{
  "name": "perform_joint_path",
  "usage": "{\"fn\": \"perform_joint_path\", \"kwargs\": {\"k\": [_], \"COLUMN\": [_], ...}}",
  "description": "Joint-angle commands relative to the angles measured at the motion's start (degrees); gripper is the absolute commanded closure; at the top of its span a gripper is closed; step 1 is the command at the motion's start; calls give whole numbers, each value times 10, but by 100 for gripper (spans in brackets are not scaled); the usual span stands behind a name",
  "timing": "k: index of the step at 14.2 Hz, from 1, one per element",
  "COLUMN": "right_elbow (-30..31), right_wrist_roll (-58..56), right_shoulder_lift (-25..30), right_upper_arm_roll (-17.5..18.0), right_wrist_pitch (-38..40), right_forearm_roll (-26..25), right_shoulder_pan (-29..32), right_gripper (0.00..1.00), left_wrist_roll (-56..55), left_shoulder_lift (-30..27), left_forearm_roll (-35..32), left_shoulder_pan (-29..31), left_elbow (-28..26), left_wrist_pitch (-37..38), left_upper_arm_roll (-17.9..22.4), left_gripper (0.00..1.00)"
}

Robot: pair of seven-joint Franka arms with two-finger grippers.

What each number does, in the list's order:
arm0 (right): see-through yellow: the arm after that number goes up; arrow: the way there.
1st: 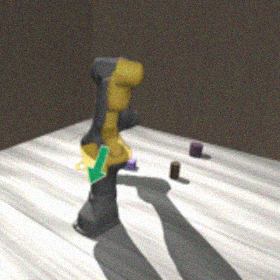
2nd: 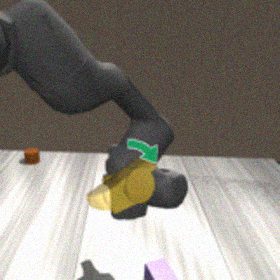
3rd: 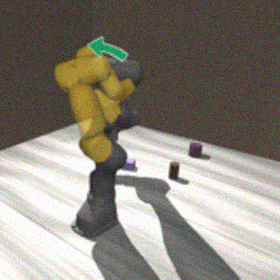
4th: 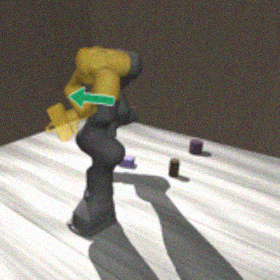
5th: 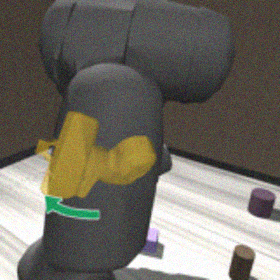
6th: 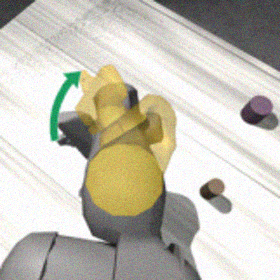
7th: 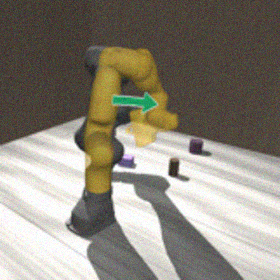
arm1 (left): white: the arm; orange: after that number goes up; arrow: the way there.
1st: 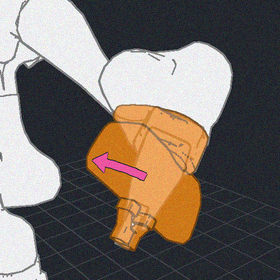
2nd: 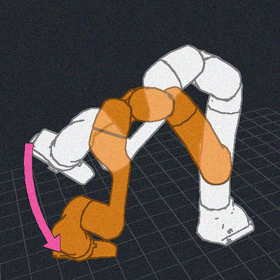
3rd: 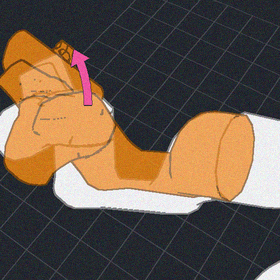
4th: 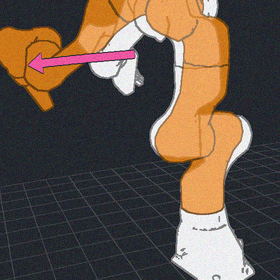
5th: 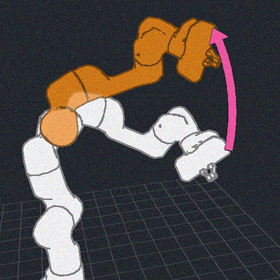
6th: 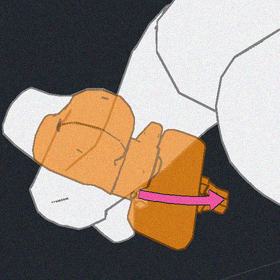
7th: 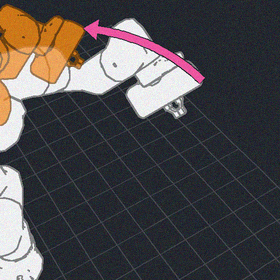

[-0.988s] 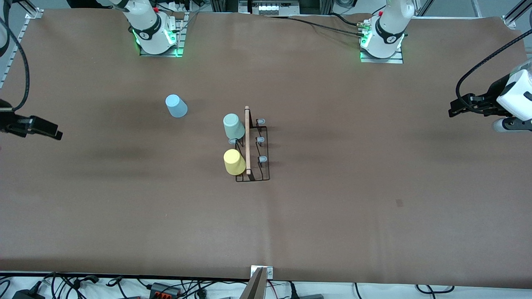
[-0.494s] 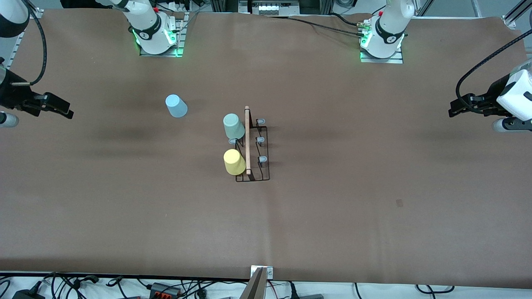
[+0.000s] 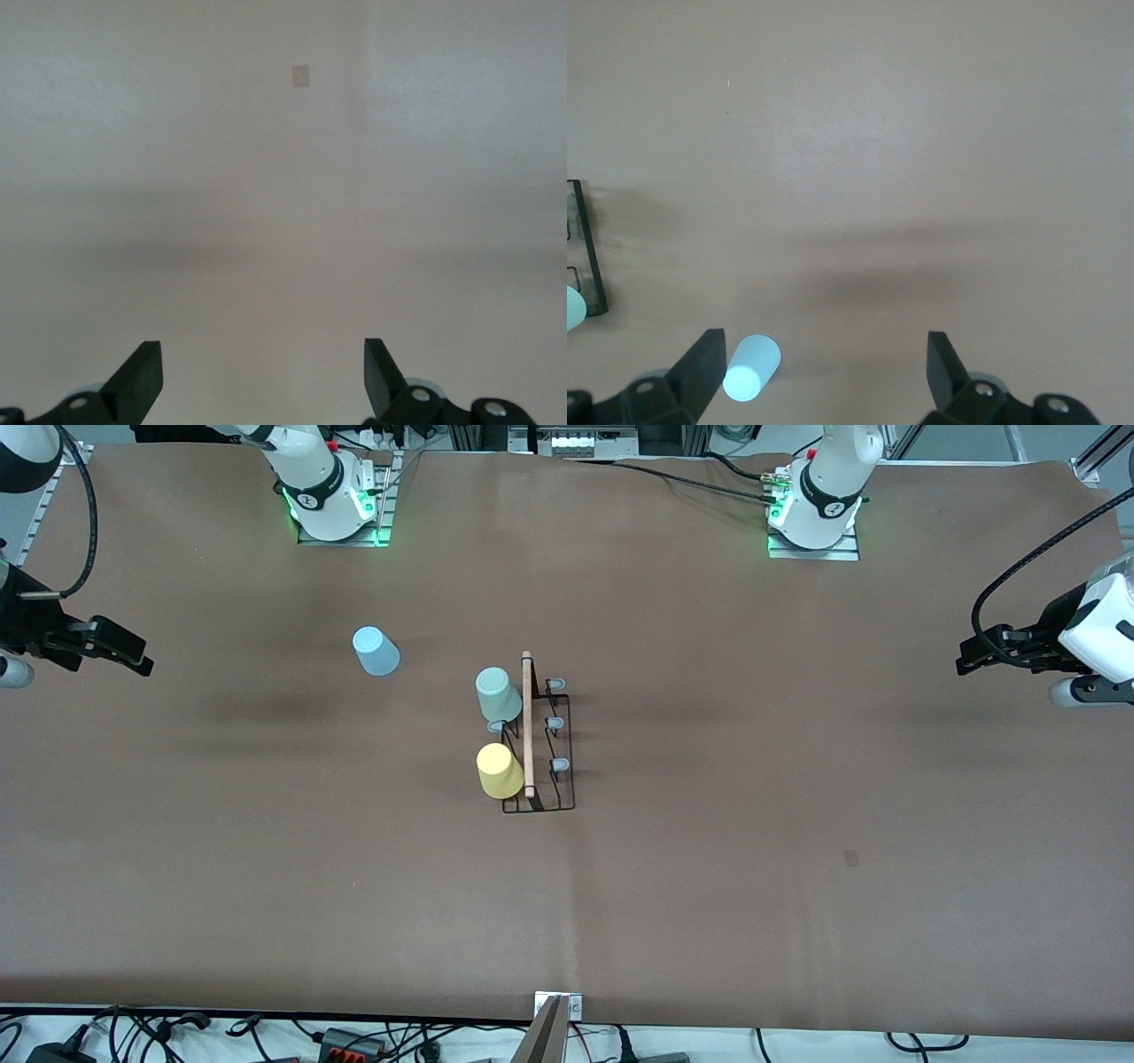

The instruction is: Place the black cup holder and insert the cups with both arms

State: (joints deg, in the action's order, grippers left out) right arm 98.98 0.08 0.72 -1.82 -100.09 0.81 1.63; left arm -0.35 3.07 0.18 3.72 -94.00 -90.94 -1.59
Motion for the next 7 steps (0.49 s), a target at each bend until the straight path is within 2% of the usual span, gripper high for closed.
{"fn": "perform_joint_path", "kwargs": {"k": [1,7], "right_elbow": [-1,-1], "right_wrist_roll": [-13,-17], "right_shoulder_lift": [5,7], "right_upper_arm_roll": [5,3], "right_wrist_pitch": [8,21], "right_forearm_roll": [-6,-9], "right_shoulder_pan": [-3,-4], "right_gripper": [0,0], "left_wrist_roll": [11,11], "left_shoulder_lift": [-3,-3], "left_forearm_roll": [1,1], "left_shoulder_pan": [1,1], "left_elbow": [0,0], "left_wrist_pitch": [5,5], "left_upper_arm_roll": [1,1], "left_gripper": [0,0]}}
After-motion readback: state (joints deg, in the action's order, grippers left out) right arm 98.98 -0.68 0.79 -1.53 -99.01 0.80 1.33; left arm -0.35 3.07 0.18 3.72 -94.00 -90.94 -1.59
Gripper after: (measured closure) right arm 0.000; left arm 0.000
